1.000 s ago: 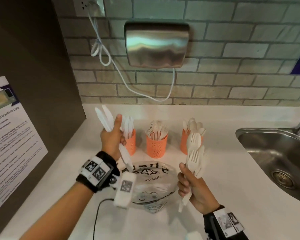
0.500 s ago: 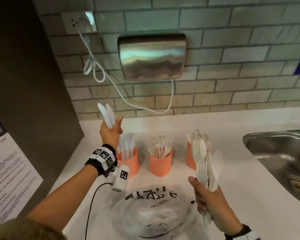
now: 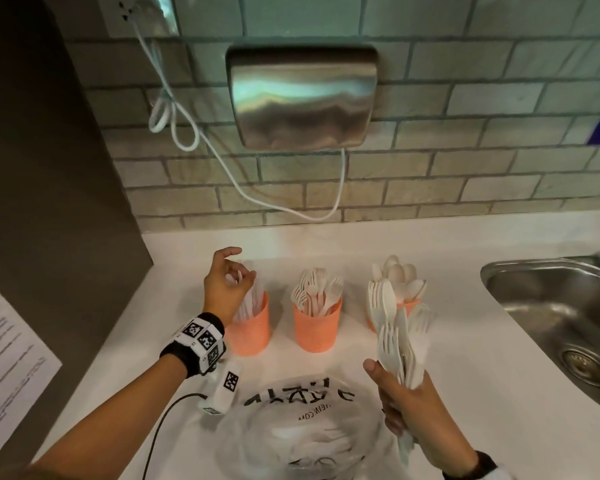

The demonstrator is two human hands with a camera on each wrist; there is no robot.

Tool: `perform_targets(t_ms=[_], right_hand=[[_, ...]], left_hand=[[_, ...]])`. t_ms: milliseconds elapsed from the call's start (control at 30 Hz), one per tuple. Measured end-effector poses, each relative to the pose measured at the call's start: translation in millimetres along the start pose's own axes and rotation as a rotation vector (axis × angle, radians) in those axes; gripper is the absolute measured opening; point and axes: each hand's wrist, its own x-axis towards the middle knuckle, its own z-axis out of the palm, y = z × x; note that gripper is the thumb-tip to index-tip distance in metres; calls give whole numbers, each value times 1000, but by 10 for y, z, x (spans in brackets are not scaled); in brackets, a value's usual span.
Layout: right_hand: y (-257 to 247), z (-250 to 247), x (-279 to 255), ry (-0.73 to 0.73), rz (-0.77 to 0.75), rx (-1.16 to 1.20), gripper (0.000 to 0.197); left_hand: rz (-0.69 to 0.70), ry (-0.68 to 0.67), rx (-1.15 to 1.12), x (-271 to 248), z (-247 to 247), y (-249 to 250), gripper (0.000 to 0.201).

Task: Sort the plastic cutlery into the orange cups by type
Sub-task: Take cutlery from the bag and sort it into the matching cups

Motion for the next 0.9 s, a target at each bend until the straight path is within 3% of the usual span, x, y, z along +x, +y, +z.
perform_targets(t_ms=[100, 167, 233, 333, 400, 500, 567, 667, 767, 833, 900], right_hand=[[-15, 34, 9, -22, -11, -27, 30], [-20, 43, 13, -34, -15, -44, 28], [-25, 47, 19, -42, -21, -61, 27], [-25, 50, 21, -48, -26, -65, 30], [-27, 50, 18, -55, -34, -73, 34], [-30, 51, 12, -57, -35, -88, 38], [-30, 43, 8, -57, -37, -97, 41], [-32, 27, -6, -63, -44, -105, 42], [-37, 11, -20, -69, -28, -74, 40], [-37, 8, -23, -74, -4, -30, 39], [-26, 23, -20, -77, 16, 21, 39]], left_hand=[[228, -113, 291, -37, -43, -12, 20], [370, -225, 538, -62, -81, -62, 38], [391, -314, 682, -79, -107, -39, 58], [348, -435, 859, -28, -97, 73, 76], [277, -520, 991, 52, -94, 132, 78], [19, -716, 1110, 173, -120, 247, 90], [-124, -772, 1021, 190, -114, 322, 102], [-121, -647, 828, 112, -107, 444, 108], [113, -375, 714, -36, -101, 622, 97], [202, -251, 530, -201, -100, 809, 70], [171, -276, 342, -457, -82, 1036, 25]])
